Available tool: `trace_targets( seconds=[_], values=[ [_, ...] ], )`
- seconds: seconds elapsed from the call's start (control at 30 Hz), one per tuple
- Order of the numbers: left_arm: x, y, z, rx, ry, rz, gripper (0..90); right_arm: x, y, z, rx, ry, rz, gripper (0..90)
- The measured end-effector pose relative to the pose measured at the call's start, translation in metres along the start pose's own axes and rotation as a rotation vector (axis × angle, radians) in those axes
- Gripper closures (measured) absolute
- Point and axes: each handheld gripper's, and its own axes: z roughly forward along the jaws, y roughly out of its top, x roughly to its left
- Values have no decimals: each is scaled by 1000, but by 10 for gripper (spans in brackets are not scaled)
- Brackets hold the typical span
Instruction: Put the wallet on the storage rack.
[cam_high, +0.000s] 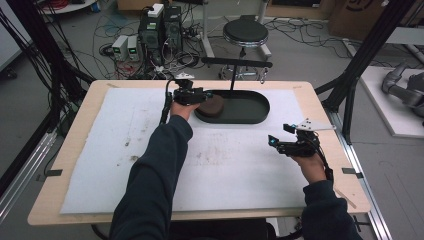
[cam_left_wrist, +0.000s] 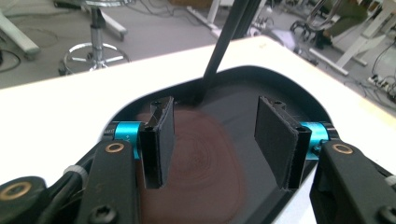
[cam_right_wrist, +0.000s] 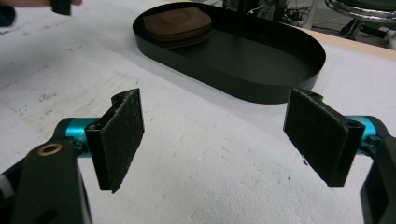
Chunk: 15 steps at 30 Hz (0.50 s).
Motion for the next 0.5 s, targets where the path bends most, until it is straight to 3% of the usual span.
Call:
trace_targets(
  seconds=[0.17,0.27,0.37,0.5],
  values=[
    [-12,-5,-43,-39,0,50,422,1,0,1,4,-2,-7,206],
    [-19,-8,-67,-70,3,78,322,2,0,2,5,-3,-14,206],
    [-24,-17,-89,-89,34,96,202,3,-1,3,14,-7,-38,206],
    [-25,-32,-114,-113,72,116,190,5,-2,3,13,-16,-57,205]
  ],
)
